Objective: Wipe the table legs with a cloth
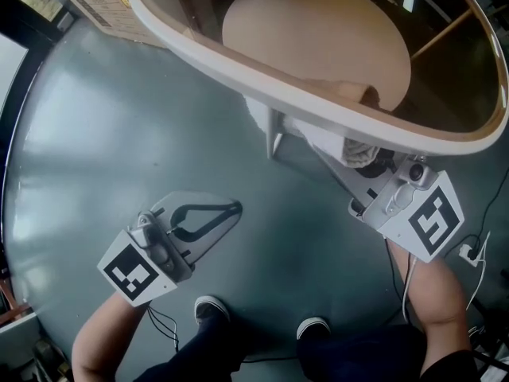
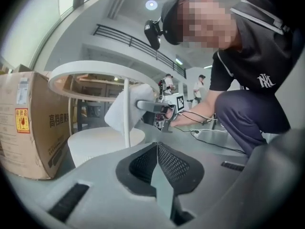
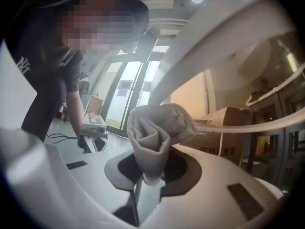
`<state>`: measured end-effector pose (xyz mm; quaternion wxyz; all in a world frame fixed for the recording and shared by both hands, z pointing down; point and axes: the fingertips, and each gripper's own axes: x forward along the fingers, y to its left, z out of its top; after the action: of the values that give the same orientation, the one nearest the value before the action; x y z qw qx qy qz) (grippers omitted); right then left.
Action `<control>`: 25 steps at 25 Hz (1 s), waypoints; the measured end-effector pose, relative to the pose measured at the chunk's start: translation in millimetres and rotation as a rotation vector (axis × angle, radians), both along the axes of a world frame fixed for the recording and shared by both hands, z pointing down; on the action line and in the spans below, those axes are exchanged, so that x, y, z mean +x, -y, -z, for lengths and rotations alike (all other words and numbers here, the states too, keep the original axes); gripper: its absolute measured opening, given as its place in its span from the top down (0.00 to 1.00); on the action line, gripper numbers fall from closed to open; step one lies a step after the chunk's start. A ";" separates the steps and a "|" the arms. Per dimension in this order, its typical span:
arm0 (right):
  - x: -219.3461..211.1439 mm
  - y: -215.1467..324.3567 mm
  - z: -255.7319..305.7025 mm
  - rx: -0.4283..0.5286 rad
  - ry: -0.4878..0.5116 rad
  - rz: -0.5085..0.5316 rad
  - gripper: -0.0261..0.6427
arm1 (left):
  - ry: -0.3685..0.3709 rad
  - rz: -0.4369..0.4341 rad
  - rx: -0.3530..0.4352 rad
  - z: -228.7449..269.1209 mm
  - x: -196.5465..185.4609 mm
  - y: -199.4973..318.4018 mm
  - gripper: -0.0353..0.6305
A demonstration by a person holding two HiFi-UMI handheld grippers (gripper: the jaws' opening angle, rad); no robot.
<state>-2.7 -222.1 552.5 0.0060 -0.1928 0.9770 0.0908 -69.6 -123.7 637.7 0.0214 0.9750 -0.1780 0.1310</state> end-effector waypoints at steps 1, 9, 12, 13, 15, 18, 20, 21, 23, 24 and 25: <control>-2.1 -2.9 1.1 0.009 -0.003 0.010 0.86 | 0.004 -0.001 0.006 2.7 -1.5 0.2 0.94; -13.6 -16.8 -30.6 0.006 -0.129 0.101 0.86 | -0.004 -0.076 0.040 32.1 6.2 -3.0 0.94; -14.8 -16.8 -55.5 -0.011 -0.178 0.120 0.86 | 0.002 -0.113 0.052 39.9 13.1 -5.0 0.93; -14.9 -15.0 -67.0 -0.029 -0.197 0.121 0.86 | 0.002 -0.119 0.055 41.8 14.8 -4.6 0.94; -14.8 -10.0 -89.7 -0.086 -0.222 0.109 0.86 | 0.006 -0.125 0.063 44.1 16.2 -1.9 0.94; -15.9 -8.4 -120.3 -0.144 -0.245 0.104 0.86 | 0.005 -0.128 0.068 45.7 15.4 1.9 0.94; -15.8 -11.1 -142.2 -0.178 -0.266 0.103 0.86 | 0.010 -0.133 0.071 45.8 15.4 2.0 0.94; -15.4 -12.0 -152.6 -0.197 -0.274 0.100 0.86 | 0.013 -0.136 0.071 45.8 15.6 2.3 0.94; -14.6 -11.4 -171.2 -0.237 -0.288 0.088 0.86 | 0.016 -0.139 0.070 45.6 15.3 3.7 0.94; -14.7 -9.9 -179.2 -0.258 -0.295 0.079 0.86 | 0.019 -0.141 0.069 45.5 14.4 4.5 0.94; -15.3 -7.6 -185.9 -0.278 -0.306 0.067 0.86 | 0.023 -0.142 0.068 45.1 12.8 5.2 0.94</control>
<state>-18.0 -214.5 738.4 -0.1660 -0.1431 0.9755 -0.0168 -56.8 -128.9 592.6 -0.0232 0.9838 -0.1132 0.1373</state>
